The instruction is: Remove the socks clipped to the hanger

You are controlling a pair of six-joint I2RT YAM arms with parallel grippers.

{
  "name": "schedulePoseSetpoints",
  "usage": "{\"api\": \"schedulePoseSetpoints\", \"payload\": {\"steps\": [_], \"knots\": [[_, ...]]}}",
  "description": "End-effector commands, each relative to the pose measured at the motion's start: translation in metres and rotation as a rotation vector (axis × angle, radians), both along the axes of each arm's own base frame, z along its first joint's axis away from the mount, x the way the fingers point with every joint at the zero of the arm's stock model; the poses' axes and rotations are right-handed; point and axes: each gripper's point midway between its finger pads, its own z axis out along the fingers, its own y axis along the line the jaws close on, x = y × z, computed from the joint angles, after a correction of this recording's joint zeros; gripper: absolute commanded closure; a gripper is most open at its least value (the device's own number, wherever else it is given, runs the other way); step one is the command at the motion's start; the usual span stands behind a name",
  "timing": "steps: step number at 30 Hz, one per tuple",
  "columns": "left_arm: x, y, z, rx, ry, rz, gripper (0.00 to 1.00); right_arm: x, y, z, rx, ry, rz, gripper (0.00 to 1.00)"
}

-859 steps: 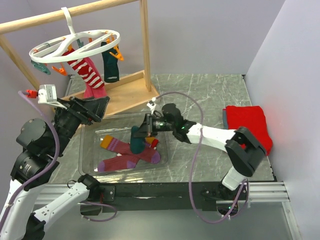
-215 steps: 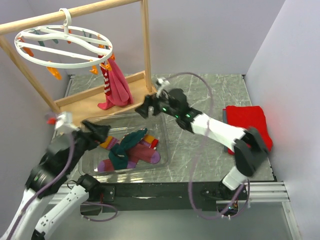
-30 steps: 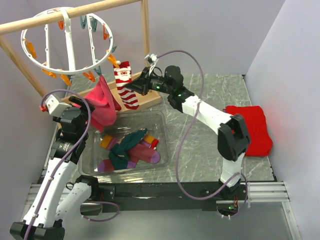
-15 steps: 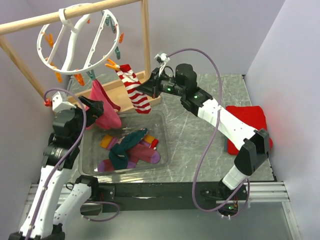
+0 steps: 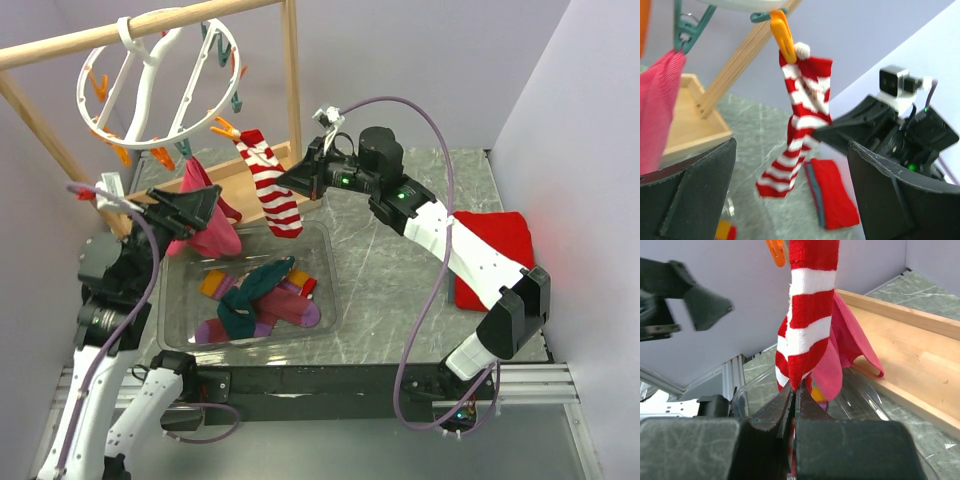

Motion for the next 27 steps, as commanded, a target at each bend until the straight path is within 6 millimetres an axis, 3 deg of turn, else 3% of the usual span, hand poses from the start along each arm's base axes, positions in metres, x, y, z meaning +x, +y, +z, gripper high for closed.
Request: {"api": "schedulePoseSetpoints", "payload": {"steps": [1,5,6,7,9,13,14,23,27], "knots": [[0.025,-0.009,0.014,-0.159,-0.031,-0.031,0.04,-0.017,-0.005,0.015,0.011,-0.004,0.038,1.0],[0.046,0.001,0.025,-0.257,0.02,0.04,0.02,-0.011,-0.003,0.014,-0.02,-0.026,-0.012,1.0],[0.052,0.003,0.035,-0.268,0.027,0.059,0.03,-0.009,-0.003,0.012,-0.033,-0.042,-0.025,1.0],[0.056,0.005,0.028,-0.282,0.089,0.083,0.03,-0.009,-0.001,0.008,-0.049,-0.041,-0.03,1.0],[0.063,0.007,0.033,-0.308,0.132,0.107,0.03,-0.003,-0.002,0.007,-0.065,-0.064,-0.08,1.0],[0.067,-0.004,0.046,-0.298,0.104,0.041,0.05,-0.006,0.004,0.008,-0.064,-0.09,-0.068,1.0],[0.066,-0.007,0.06,-0.3,0.034,0.014,0.05,-0.008,0.006,0.009,-0.061,-0.091,-0.062,1.0],[0.091,0.0,0.047,-0.379,0.132,0.093,0.08,-0.01,0.009,0.01,-0.088,-0.132,-0.112,1.0],[0.094,0.0,0.059,-0.373,0.162,0.099,0.09,-0.001,0.006,0.006,-0.153,-0.207,-0.21,1.0]]}}
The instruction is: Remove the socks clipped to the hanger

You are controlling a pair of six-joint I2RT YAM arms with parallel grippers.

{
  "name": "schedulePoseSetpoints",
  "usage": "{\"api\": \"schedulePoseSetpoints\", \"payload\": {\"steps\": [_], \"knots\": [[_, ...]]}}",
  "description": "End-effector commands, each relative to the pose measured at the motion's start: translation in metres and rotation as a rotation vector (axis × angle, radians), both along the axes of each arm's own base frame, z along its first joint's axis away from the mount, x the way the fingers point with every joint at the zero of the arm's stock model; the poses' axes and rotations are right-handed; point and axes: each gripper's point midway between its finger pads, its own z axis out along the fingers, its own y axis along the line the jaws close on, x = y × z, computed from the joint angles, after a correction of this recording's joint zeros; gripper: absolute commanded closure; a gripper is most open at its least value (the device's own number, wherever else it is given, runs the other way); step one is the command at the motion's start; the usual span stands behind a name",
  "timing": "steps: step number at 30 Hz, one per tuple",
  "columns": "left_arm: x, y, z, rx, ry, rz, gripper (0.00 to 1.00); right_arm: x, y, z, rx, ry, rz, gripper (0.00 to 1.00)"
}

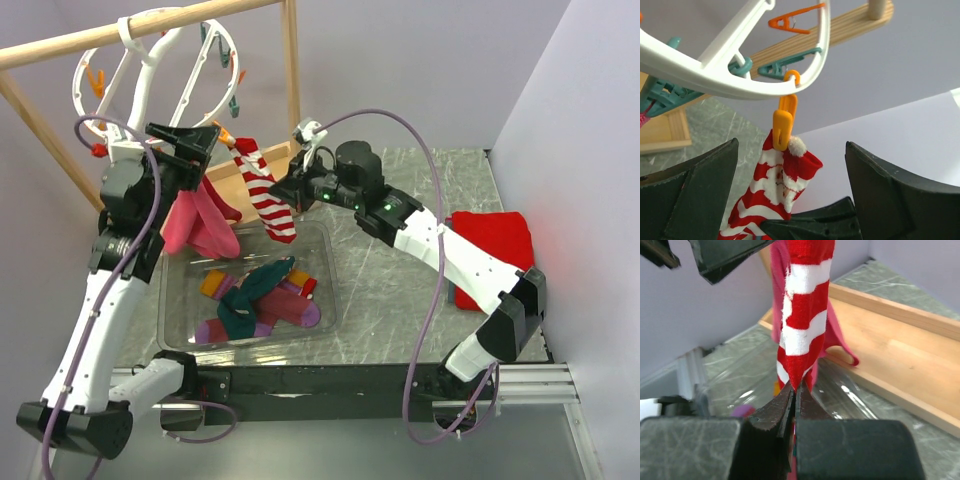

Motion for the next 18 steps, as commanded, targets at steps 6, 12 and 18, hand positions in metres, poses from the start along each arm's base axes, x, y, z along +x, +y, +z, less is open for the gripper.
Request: {"api": "schedulePoseSetpoints", "payload": {"steps": [6,12,18], "knots": [[0.011,0.009,0.029,0.102,0.078,0.052,0.25,0.012,-0.014,0.028,-0.08,-0.207,-0.192,1.0],[0.025,0.014,0.021,0.268,0.175,0.105,0.32,0.02,-0.013,0.025,-0.151,-0.268,-0.283,1.0],[0.032,0.01,0.008,0.359,0.231,0.181,0.3,0.028,-0.01,0.017,-0.223,-0.317,-0.368,1.0]]}}
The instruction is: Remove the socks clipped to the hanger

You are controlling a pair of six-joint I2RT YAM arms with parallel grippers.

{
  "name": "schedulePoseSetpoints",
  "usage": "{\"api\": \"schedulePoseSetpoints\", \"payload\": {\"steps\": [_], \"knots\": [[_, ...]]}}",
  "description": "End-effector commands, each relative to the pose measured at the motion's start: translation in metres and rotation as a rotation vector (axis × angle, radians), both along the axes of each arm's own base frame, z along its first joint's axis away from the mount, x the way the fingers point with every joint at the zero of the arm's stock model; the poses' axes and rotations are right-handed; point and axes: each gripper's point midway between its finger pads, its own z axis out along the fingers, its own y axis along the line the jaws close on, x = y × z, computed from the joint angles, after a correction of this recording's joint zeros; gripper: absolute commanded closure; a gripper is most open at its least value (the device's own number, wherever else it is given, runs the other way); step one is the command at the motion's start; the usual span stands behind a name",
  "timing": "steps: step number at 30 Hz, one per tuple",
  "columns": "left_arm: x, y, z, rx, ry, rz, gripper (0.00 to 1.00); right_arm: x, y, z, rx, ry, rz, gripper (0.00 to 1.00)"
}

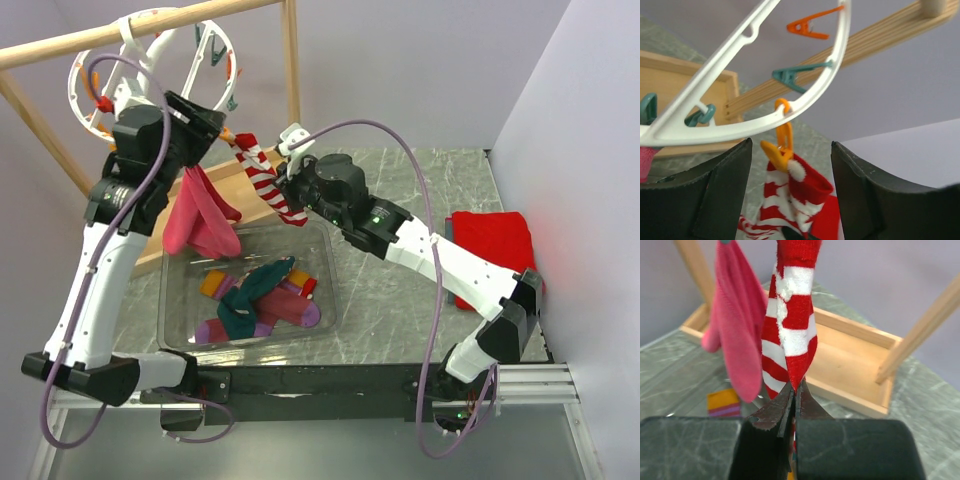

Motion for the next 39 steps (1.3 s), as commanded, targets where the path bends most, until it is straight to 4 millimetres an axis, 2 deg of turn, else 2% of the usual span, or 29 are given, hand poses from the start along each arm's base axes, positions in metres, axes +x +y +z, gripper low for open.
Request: {"api": "schedulePoseSetpoints", "payload": {"steps": [1,3,5,6,8,12,18,29,35,37,38,39], "knots": [[-0.001,0.005,-0.009,0.121,0.043,0.074,0.3,0.011,-0.005,0.011,-0.051,-0.089,-0.107,1.0],[0.007,0.003,-0.013,0.142,0.057,0.095,0.3,0.013,-0.005,0.01,-0.064,-0.103,-0.133,1.0],[0.014,-0.001,-0.024,0.18,0.102,0.115,0.31,0.013,-0.004,0.009,-0.065,-0.106,-0.143,1.0],[0.014,-0.001,-0.019,0.196,0.094,0.146,0.3,0.013,-0.003,0.008,-0.07,-0.109,-0.145,1.0],[0.017,-0.002,-0.025,0.221,0.119,0.168,0.3,0.014,-0.002,0.008,-0.072,-0.115,-0.154,1.0],[0.018,0.0,-0.019,0.228,0.101,0.222,0.29,0.016,0.0,0.001,-0.108,-0.129,-0.182,1.0],[0.018,0.011,-0.021,0.248,0.109,0.296,0.3,0.017,-0.003,-0.003,-0.124,-0.147,-0.213,1.0],[0.034,0.004,-0.026,0.266,0.086,0.288,0.35,0.009,-0.003,0.002,-0.09,-0.157,-0.2,1.0],[0.044,-0.003,-0.032,0.288,0.09,0.271,0.47,0.008,-0.005,-0.001,-0.092,-0.156,-0.203,1.0],[0.045,-0.002,-0.034,0.299,0.096,0.278,0.54,0.007,-0.006,-0.001,-0.092,-0.155,-0.201,1.0],[0.046,-0.001,-0.033,0.303,0.093,0.282,0.63,0.007,-0.006,-0.002,-0.093,-0.154,-0.201,1.0],[0.046,0.001,-0.033,0.314,0.093,0.286,0.66,0.006,-0.005,-0.002,-0.092,-0.153,-0.197,1.0]]}}
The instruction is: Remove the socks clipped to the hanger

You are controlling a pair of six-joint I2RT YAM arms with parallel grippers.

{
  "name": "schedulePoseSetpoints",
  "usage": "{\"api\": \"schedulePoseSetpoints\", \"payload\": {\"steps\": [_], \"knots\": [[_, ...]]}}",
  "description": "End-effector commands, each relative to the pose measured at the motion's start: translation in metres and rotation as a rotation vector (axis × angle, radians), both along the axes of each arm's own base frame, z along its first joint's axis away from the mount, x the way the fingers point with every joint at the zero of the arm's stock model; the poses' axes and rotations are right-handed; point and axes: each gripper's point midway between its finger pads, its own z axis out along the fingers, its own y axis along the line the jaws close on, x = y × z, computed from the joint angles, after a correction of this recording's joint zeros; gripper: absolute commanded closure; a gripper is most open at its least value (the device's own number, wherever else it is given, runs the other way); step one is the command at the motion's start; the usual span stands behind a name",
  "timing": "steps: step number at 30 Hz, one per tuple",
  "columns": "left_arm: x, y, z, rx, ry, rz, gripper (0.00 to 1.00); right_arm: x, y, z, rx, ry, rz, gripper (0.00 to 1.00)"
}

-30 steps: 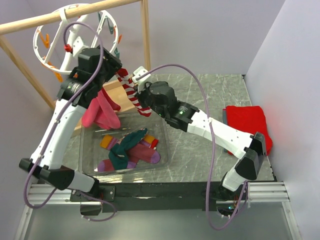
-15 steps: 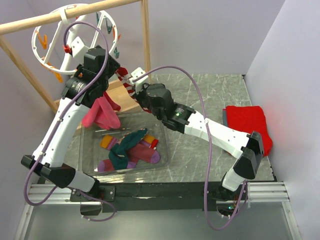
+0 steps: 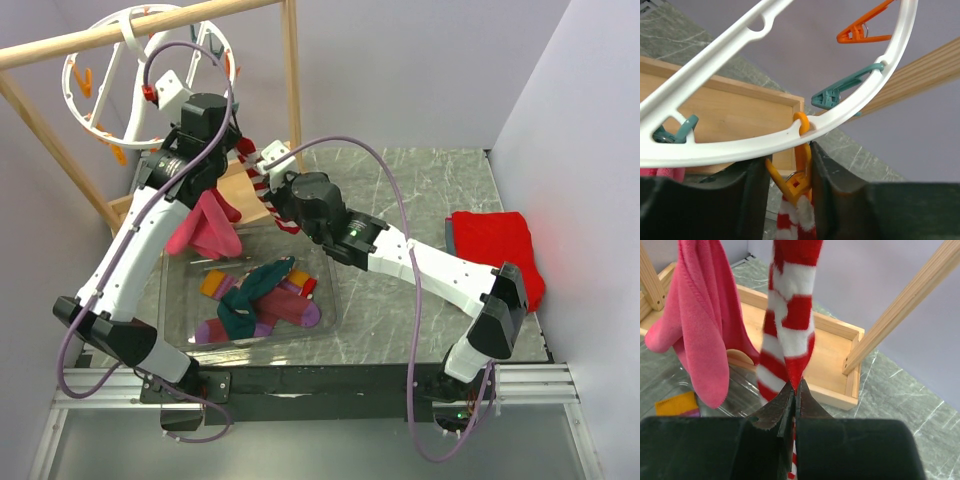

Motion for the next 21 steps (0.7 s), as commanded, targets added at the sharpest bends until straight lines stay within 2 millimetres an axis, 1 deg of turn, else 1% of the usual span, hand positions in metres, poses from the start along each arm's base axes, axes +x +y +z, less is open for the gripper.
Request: {"api": "schedulePoseSetpoints", "payload": {"steps": [1,2,3,5,6,7,8,10,11,12,13,14,15,17,18,19,20,21], "knots": [[0.003,0.004,0.018,0.028,-0.055,0.013,0.69,-0.007,-0.01,0.019,0.035,-0.032,-0.012,1.0],[0.002,0.006,0.02,0.031,-0.06,0.018,0.73,-0.007,-0.01,0.018,0.035,-0.029,-0.012,1.0],[0.001,0.007,0.021,0.034,-0.065,0.018,0.81,-0.006,-0.01,0.015,0.032,-0.026,-0.015,1.0],[0.001,0.008,0.022,0.036,-0.071,0.022,0.88,-0.007,-0.011,0.011,0.031,-0.014,-0.017,1.0],[0.001,0.009,0.022,0.038,-0.072,0.024,0.96,-0.007,-0.011,0.007,0.03,-0.007,-0.017,1.0],[0.001,0.008,0.022,0.039,-0.072,0.024,0.99,-0.008,-0.012,0.004,0.028,0.001,-0.018,1.0],[0.001,0.008,0.02,0.04,-0.07,0.021,0.99,-0.009,-0.012,0.002,0.033,0.01,-0.015,1.0],[0.003,0.006,0.021,0.039,-0.078,0.011,0.98,-0.011,-0.014,-0.007,0.025,0.039,-0.005,1.0],[0.003,0.005,0.02,0.04,-0.079,0.004,0.96,-0.015,-0.01,-0.009,0.039,0.059,0.019,1.0],[0.003,0.001,0.021,0.039,-0.081,-0.02,0.86,-0.017,-0.011,-0.016,0.033,0.078,0.032,1.0],[0.004,-0.001,0.023,0.038,-0.092,-0.033,0.8,-0.019,-0.013,-0.022,0.023,0.1,0.037,1.0],[0.004,-0.004,0.024,0.039,-0.096,-0.051,0.71,-0.022,-0.014,-0.023,0.037,0.113,0.041,1.0],[0.004,-0.009,0.024,0.047,-0.092,-0.081,0.67,-0.027,-0.014,-0.036,0.024,0.138,0.062,1.0],[0.004,-0.014,0.028,0.041,-0.11,-0.114,0.54,-0.036,-0.015,-0.039,0.039,0.156,0.095,1.0],[0.003,-0.017,0.031,0.046,-0.12,-0.136,0.49,-0.042,-0.015,-0.052,0.026,0.179,0.124,1.0],[0.001,-0.026,0.035,0.038,-0.134,-0.196,0.44,-0.045,-0.015,-0.054,0.028,0.185,0.138,1.0],[0.002,-0.032,0.036,0.033,-0.15,-0.227,0.35,-0.049,-0.016,-0.056,0.034,0.191,0.147,1.0],[0.0,-0.038,0.037,0.041,-0.157,-0.267,0.3,-0.052,-0.018,-0.069,0.015,0.205,0.153,1.0]]}}
